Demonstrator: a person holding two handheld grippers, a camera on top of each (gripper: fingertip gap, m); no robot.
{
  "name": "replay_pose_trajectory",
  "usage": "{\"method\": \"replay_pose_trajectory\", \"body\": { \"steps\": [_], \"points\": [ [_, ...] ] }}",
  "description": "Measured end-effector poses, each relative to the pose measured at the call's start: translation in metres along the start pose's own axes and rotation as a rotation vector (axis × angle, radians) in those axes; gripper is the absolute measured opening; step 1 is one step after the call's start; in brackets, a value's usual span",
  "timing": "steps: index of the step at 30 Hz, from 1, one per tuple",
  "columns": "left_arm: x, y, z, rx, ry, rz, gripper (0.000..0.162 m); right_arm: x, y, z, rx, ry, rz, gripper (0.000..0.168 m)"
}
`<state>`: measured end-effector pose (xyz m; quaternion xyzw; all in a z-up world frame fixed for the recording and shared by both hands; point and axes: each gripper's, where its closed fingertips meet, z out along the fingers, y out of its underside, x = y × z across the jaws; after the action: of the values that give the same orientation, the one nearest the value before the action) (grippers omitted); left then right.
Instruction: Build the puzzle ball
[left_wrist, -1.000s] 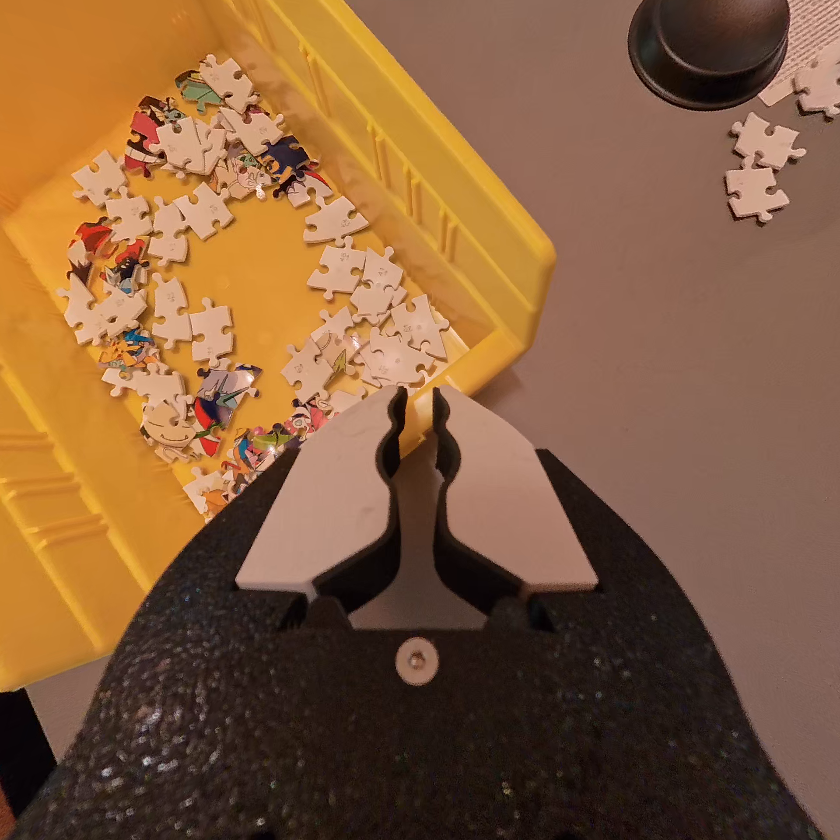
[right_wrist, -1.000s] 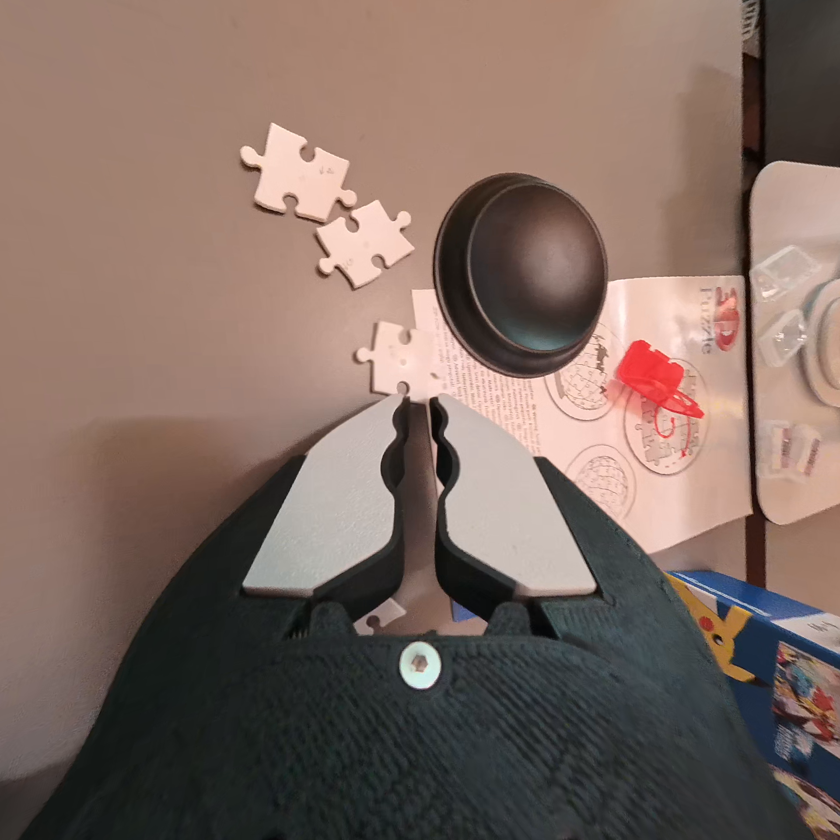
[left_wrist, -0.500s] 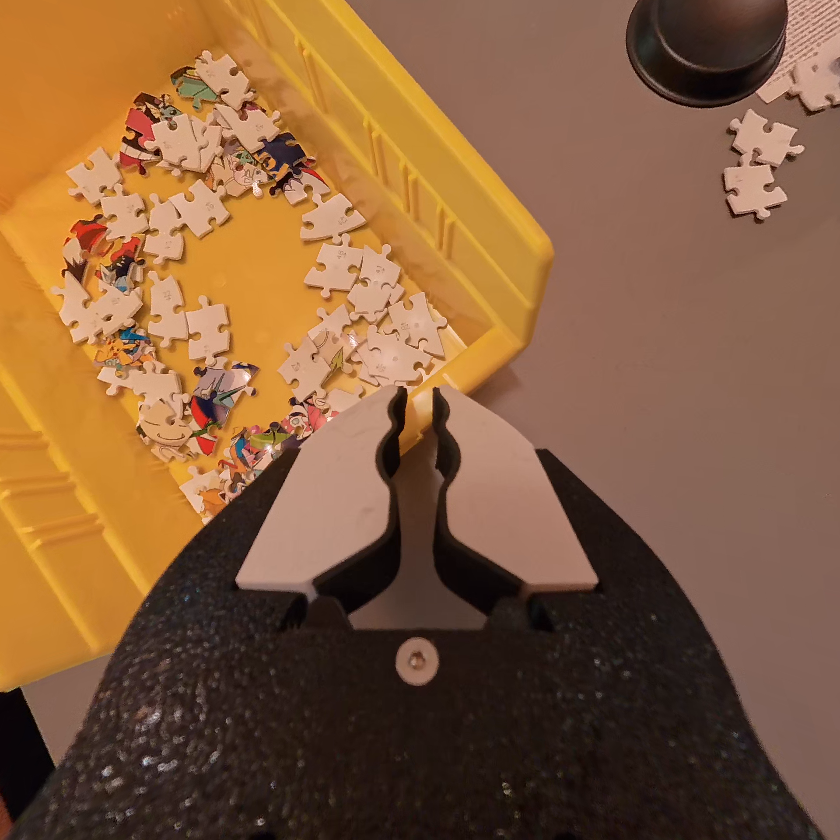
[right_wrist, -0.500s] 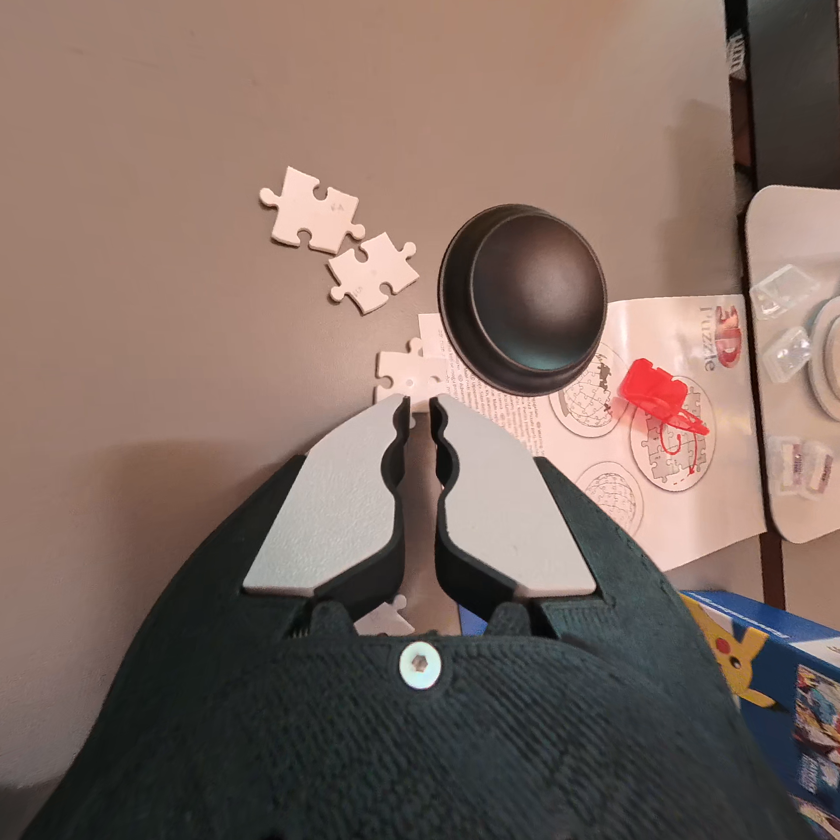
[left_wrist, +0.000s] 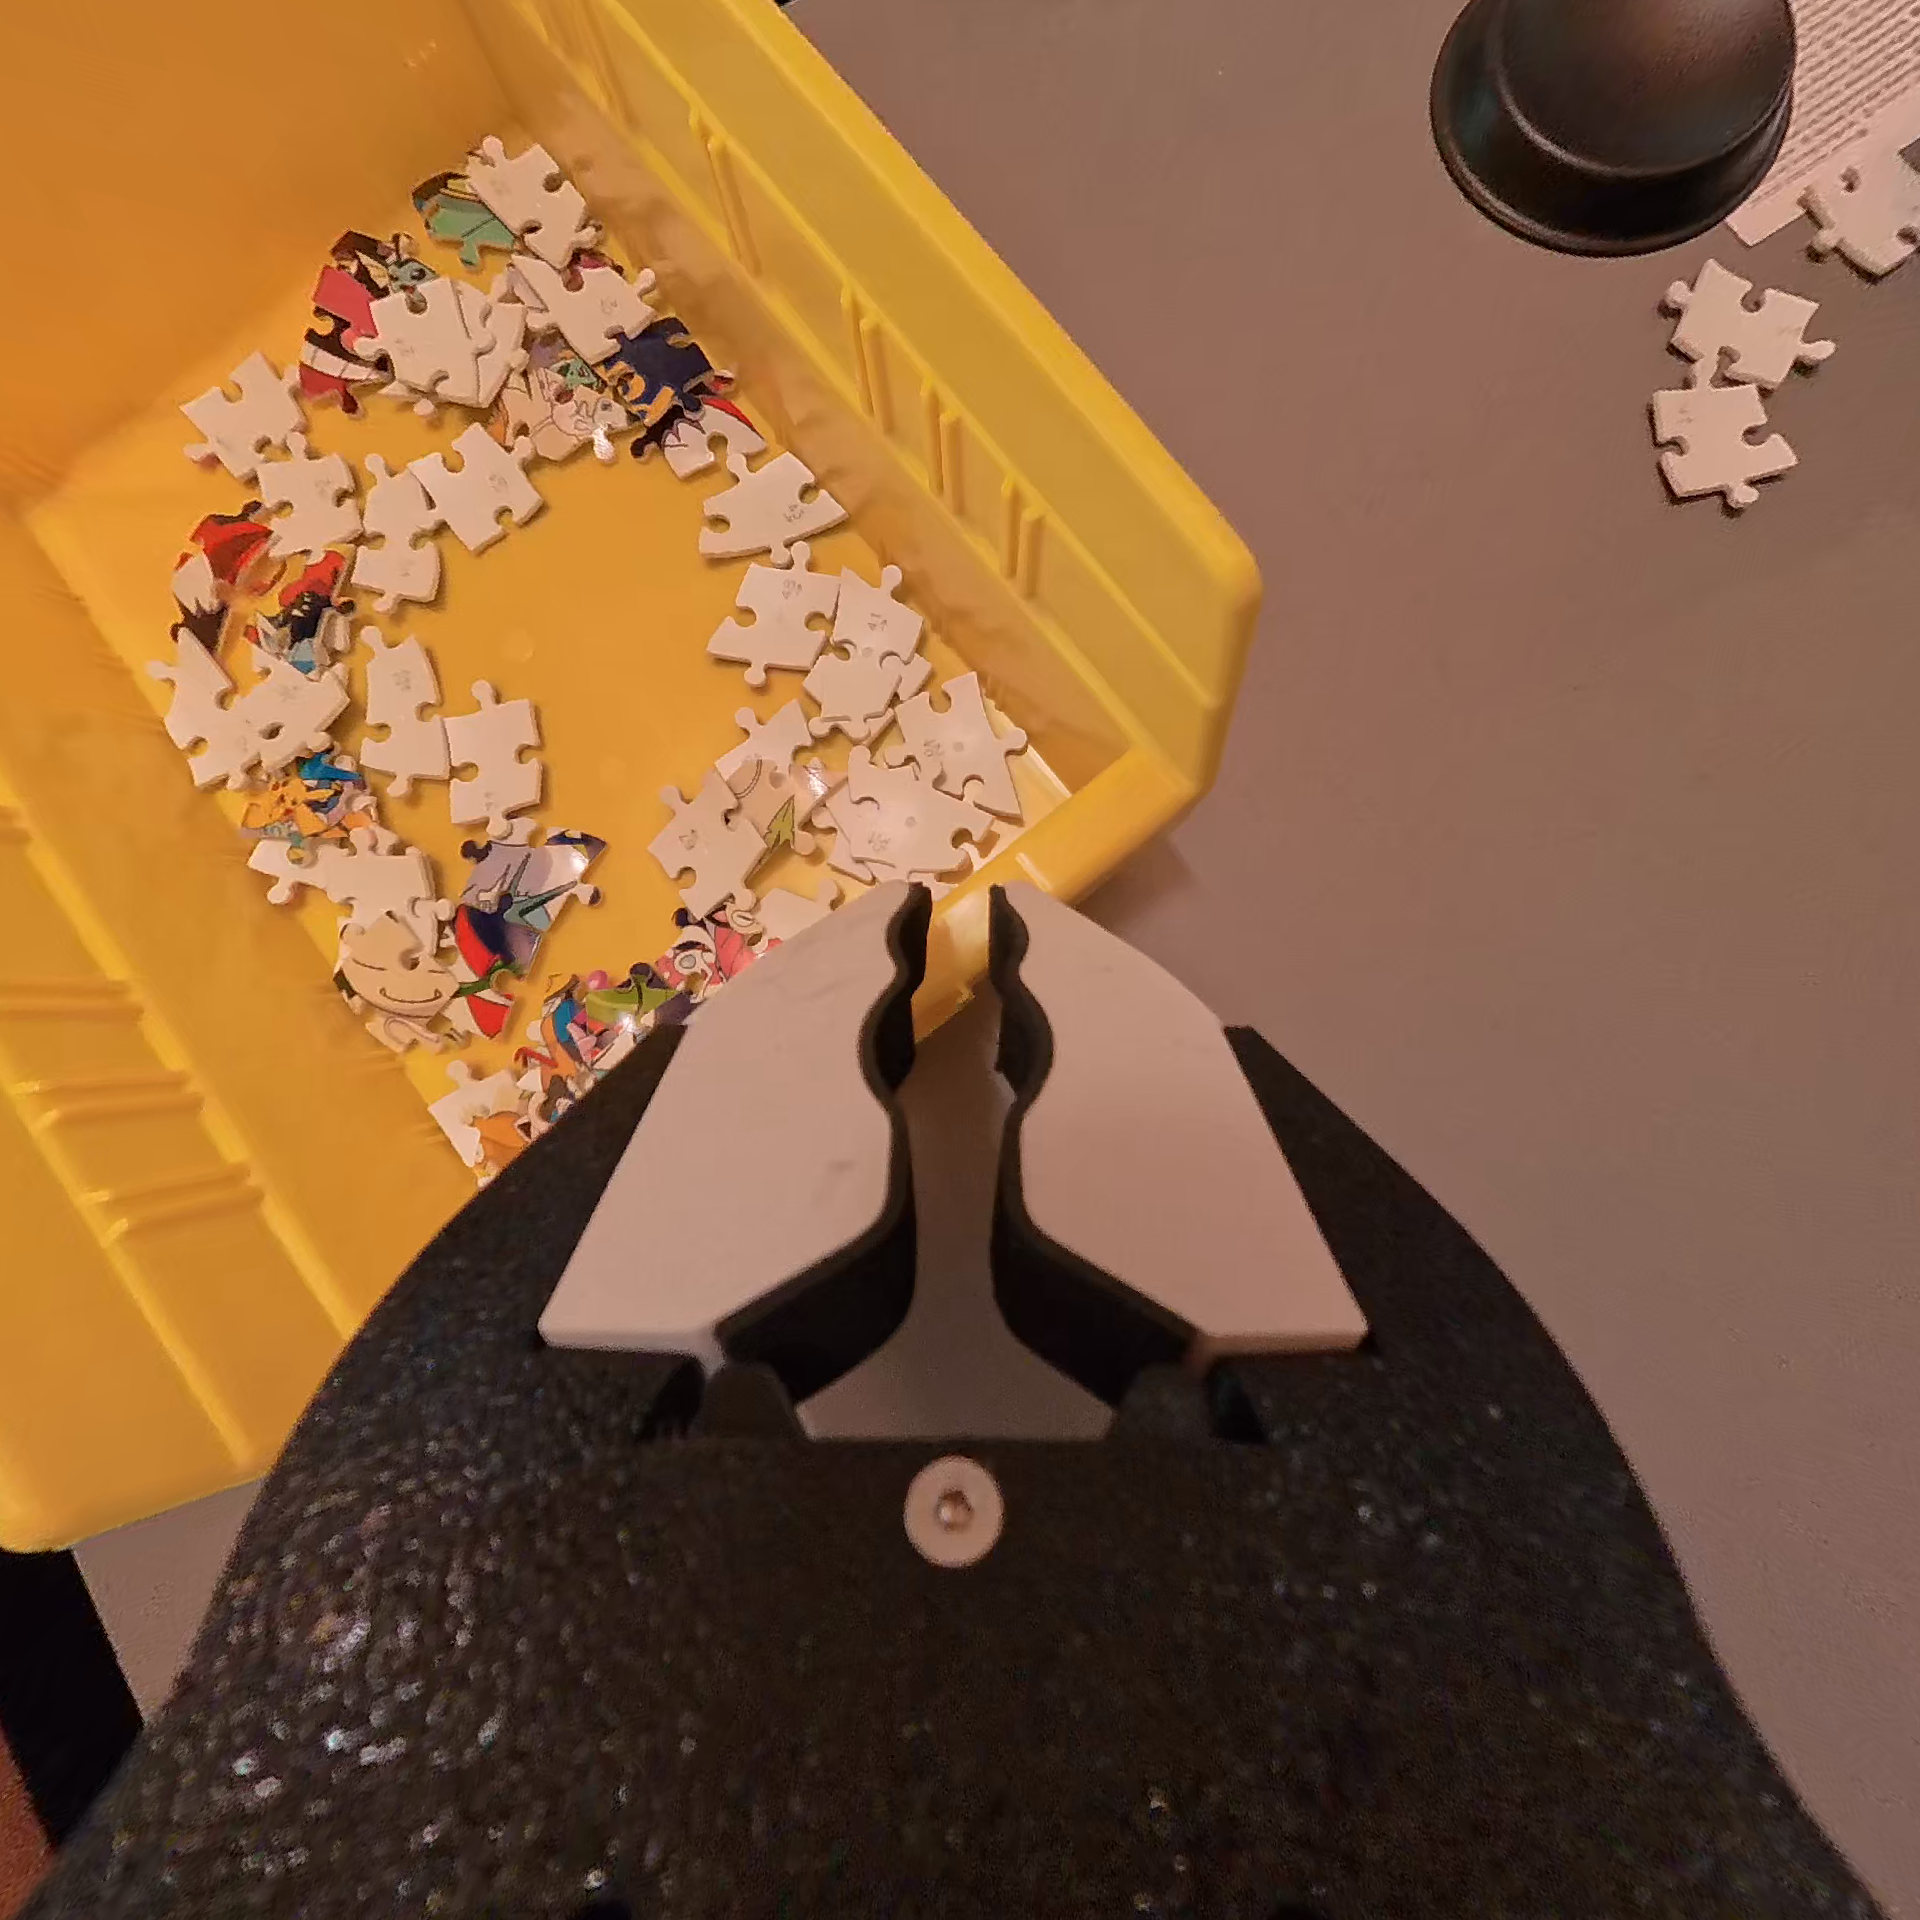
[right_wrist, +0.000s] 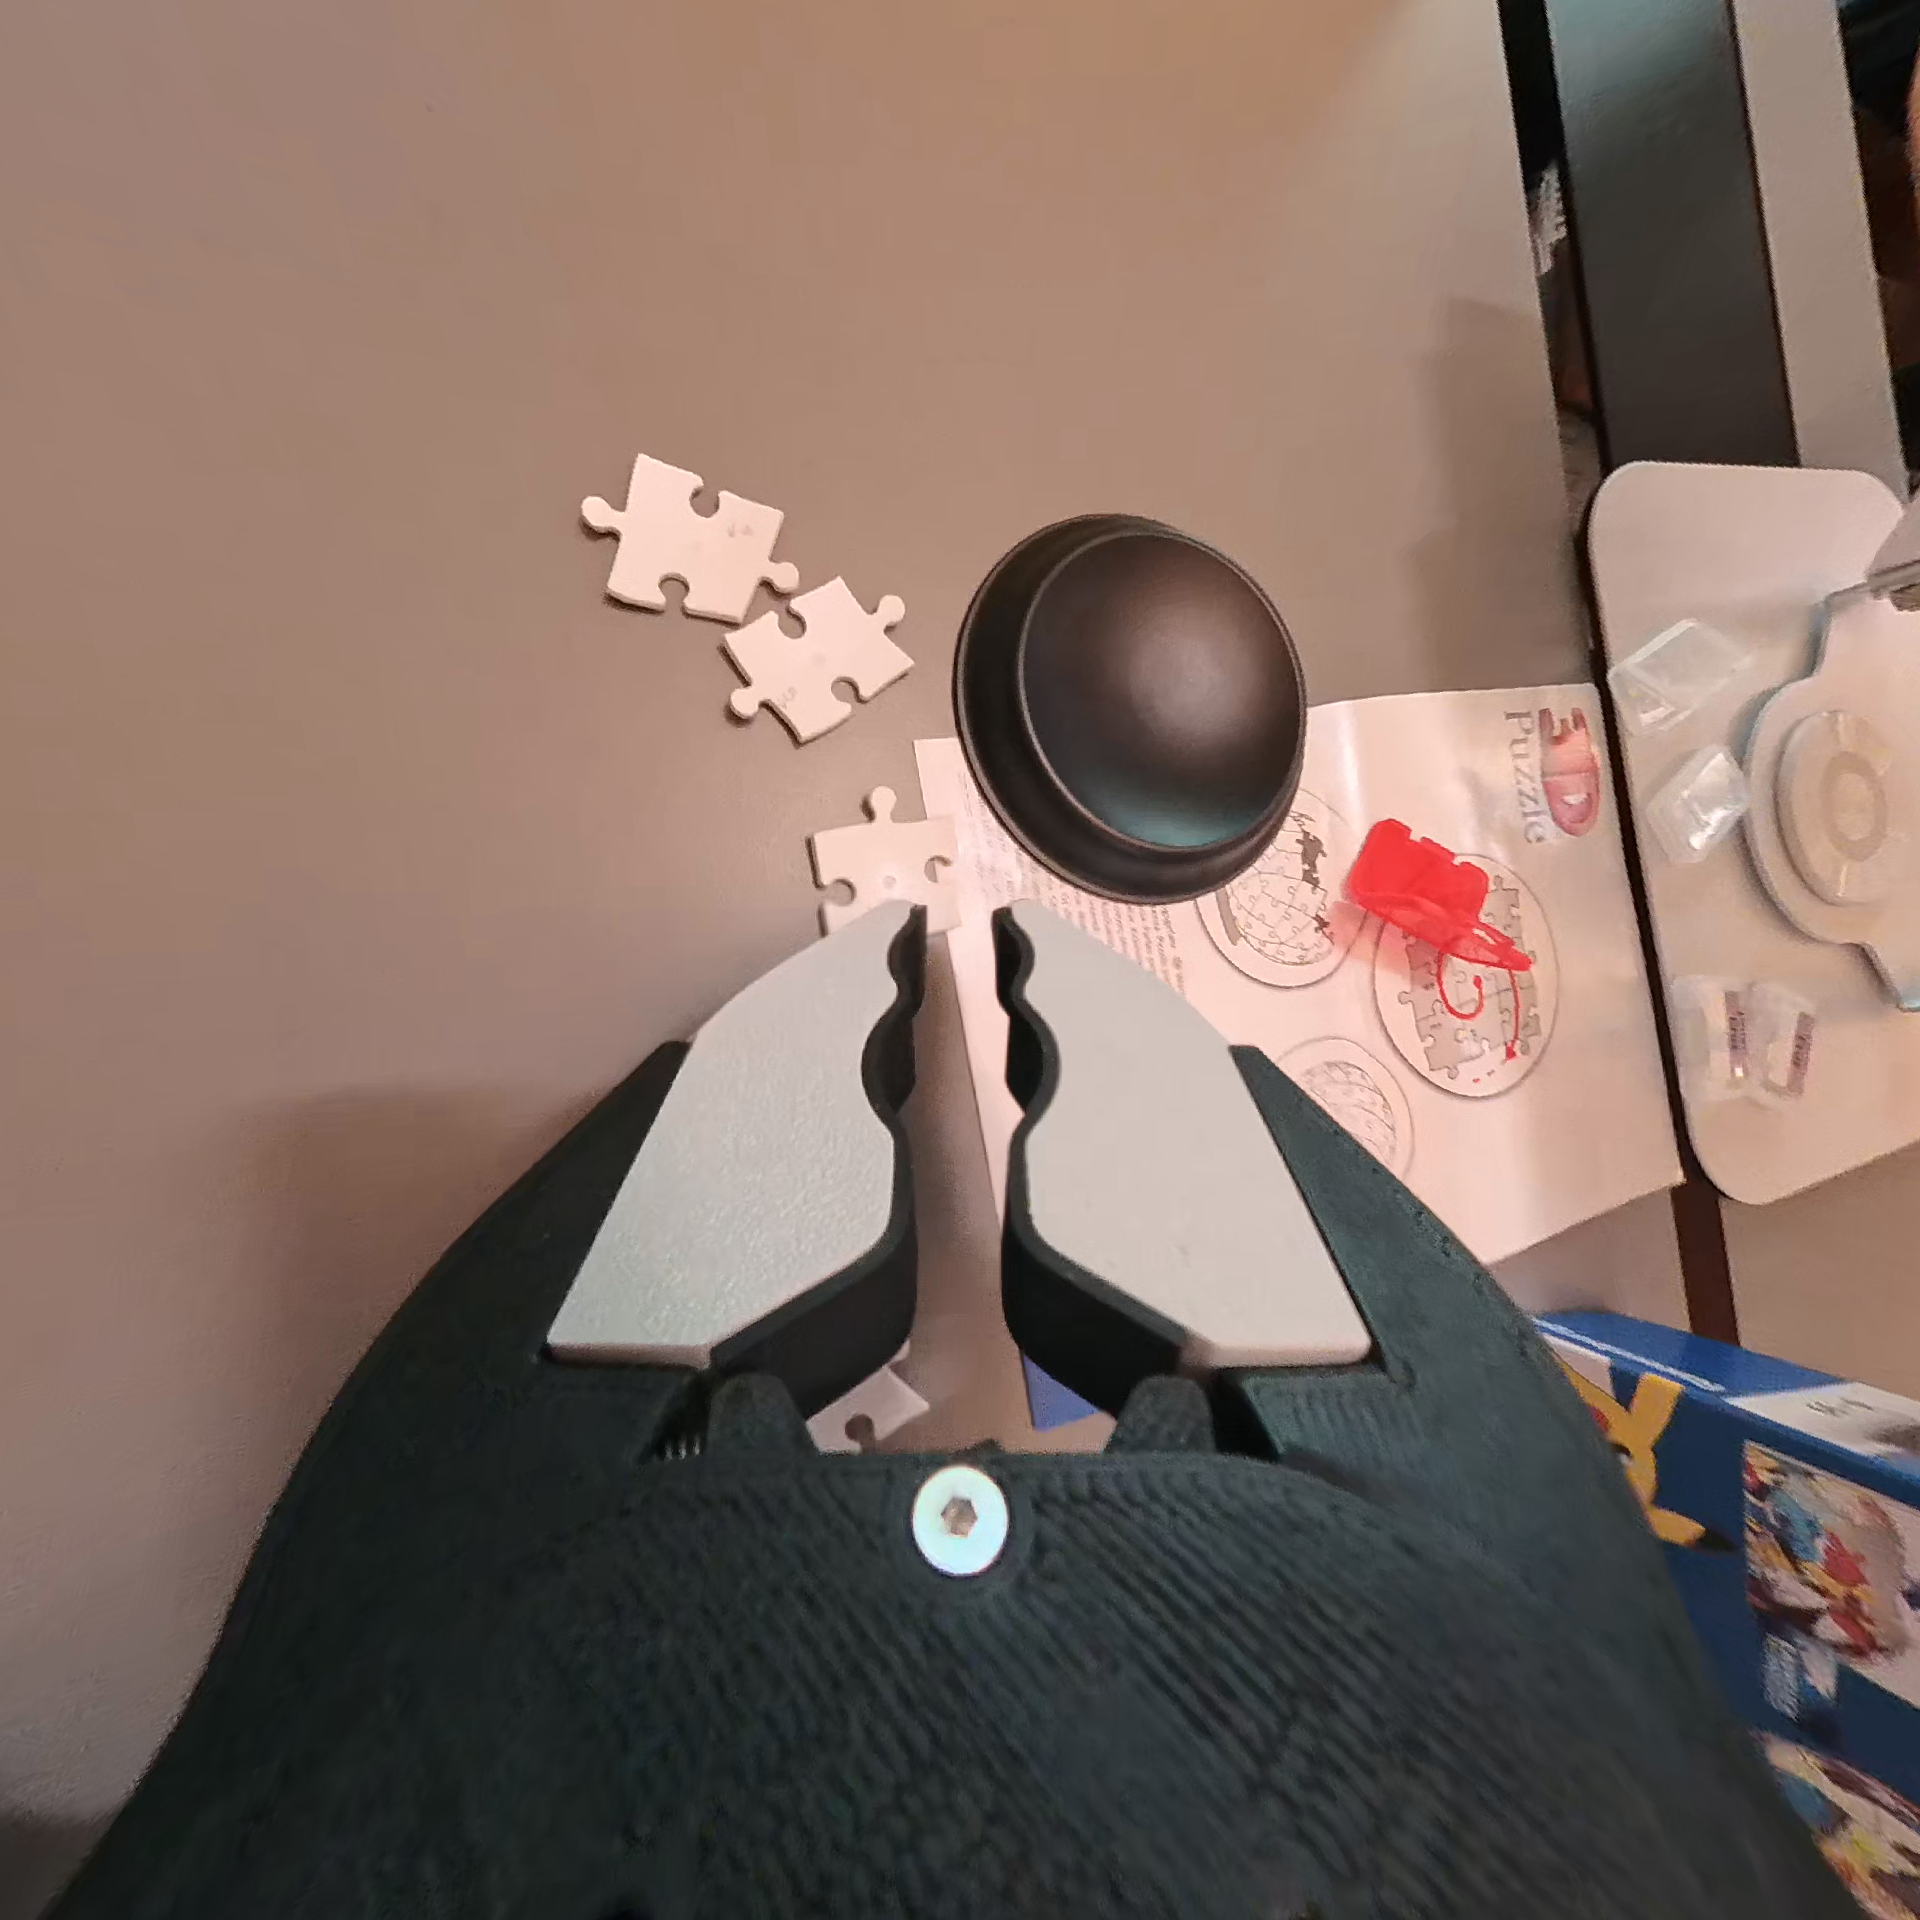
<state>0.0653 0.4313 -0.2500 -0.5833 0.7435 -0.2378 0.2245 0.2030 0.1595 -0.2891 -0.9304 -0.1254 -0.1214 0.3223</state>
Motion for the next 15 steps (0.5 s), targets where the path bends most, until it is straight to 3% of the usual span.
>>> {"method": "replay_pose_trajectory", "body": {
  "steps": [4, 8, 15],
  "points": [
    [-0.008, -0.009, -0.006, 0.045, -0.041, -0.007, 0.01, 0.011, -0.003, -0.012, 0.033, 0.055, 0.016, 0.016],
    [-0.031, -0.022, -0.019, 0.057, -0.096, -0.042, 0.017, 0.023, -0.022, -0.034, 0.19, 0.103, 0.09, 0.022],
    [-0.068, -0.018, -0.003, -0.225, -0.078, 0.127, 0.041, 0.033, -0.074, -0.089, 0.617, 0.089, 0.229, 0.033]
  ]
}}
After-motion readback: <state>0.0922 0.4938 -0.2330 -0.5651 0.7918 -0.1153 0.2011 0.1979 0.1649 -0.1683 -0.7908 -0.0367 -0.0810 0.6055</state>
